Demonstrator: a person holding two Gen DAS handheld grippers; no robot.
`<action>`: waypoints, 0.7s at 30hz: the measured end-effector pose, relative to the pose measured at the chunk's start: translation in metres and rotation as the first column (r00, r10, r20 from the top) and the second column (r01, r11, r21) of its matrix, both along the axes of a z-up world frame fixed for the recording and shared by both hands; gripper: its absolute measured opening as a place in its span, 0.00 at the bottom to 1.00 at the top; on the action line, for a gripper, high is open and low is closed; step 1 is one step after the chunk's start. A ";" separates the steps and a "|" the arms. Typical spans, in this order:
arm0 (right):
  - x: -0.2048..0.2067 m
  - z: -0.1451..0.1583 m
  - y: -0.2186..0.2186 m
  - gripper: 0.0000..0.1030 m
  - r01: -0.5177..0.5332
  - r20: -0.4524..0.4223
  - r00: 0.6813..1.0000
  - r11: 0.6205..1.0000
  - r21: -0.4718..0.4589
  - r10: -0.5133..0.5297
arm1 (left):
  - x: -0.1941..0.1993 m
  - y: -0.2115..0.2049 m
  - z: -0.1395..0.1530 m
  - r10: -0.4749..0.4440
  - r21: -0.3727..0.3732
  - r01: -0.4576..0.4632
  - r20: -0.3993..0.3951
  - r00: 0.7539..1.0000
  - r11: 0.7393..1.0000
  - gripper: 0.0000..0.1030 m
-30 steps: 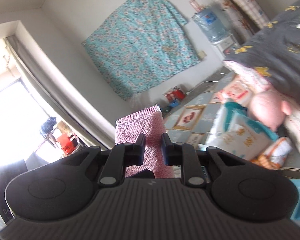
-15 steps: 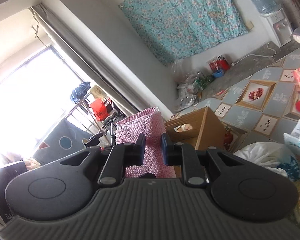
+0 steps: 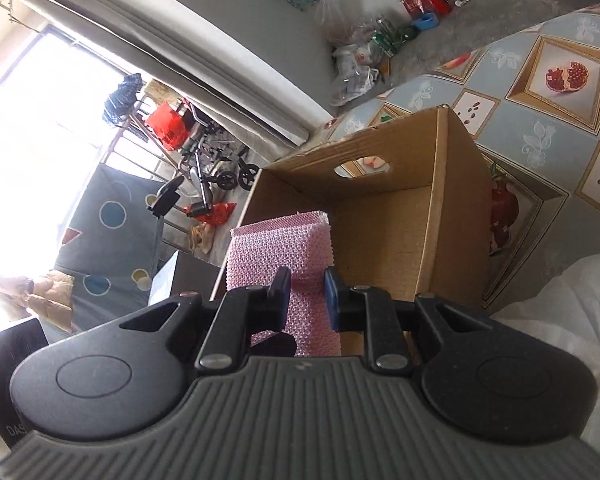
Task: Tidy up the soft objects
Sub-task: 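Carry the pink sponge pad with the right gripper into the cardboard box, then open the right gripper to drop the sponge pad in the box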
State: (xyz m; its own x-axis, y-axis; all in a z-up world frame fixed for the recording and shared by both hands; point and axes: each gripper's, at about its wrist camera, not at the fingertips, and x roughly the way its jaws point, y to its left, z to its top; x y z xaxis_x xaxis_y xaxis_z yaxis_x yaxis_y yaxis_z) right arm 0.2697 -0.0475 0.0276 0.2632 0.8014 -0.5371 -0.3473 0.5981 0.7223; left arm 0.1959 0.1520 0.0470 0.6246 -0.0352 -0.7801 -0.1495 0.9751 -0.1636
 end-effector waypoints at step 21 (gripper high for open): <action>0.013 -0.014 -0.036 0.40 0.016 0.105 0.994 0.999 -0.037 -0.012 | 0.057 0.060 -0.102 0.074 -0.150 -0.136 -0.363 0.929 0.979 0.53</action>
